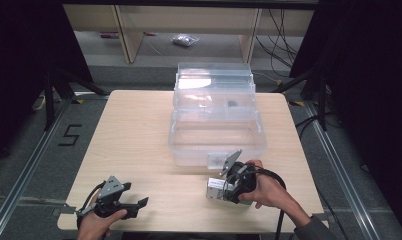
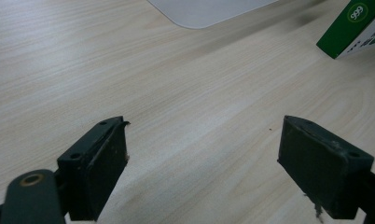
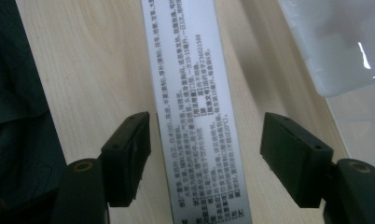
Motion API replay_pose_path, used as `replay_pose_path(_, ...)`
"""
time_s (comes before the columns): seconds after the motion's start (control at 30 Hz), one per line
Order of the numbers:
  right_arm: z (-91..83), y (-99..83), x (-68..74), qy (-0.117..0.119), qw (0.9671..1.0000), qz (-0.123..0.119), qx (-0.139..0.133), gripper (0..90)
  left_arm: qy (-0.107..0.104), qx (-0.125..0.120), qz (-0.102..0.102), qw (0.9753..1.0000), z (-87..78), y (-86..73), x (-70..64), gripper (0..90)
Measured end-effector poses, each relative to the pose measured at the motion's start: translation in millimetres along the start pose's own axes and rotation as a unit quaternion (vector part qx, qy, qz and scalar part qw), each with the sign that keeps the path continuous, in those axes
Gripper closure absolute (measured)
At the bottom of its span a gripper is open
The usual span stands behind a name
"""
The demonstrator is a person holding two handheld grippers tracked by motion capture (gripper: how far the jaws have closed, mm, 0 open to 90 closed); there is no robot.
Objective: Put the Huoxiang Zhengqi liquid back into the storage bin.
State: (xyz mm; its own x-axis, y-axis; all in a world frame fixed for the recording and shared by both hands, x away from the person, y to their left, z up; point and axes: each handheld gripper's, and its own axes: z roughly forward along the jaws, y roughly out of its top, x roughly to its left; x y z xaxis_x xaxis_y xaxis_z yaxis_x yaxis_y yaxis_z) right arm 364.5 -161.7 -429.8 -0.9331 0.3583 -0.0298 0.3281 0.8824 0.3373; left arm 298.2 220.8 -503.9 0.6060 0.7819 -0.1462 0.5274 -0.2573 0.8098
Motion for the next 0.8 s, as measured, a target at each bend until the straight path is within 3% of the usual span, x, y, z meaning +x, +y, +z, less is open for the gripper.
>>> replay_pose_path(0.1,3.4,1.1,-1.0,0.004,0.9999,-0.012,0.008,38.9,0.001,0.000,-0.001,1.0000,-0.1,-0.1,0.2,14.8)
replay_pose_path(0.17,4.4,1.3,-0.2,0.003,0.9998,-0.006,0.018,40.9,0.000,-0.001,-0.001,1.0000,-0.1,-0.1,0.0,14.8)
replay_pose_path(0.57,10.3,3.2,-2.1,0.013,0.9987,-0.020,0.045,52.2,0.000,0.001,0.003,1.0000,-0.5,0.2,0.4,14.8)
replay_pose_path(0.6,10.5,3.8,-1.3,0.014,0.9985,-0.018,0.050,53.1,0.000,0.001,0.002,1.0000,-0.4,0.1,0.4,14.9)
replay_pose_path(0.63,10.9,4.6,-2.6,0.005,0.9977,-0.031,0.060,54.0,0.000,0.000,0.001,1.0000,-0.2,0.1,0.0,14.9)
replay_pose_path(0.8,11.2,9.1,0.2,0.010,0.9959,-0.032,0.084,61.4,-0.001,0.001,0.003,1.0000,-0.6,0.2,0.2,14.8)
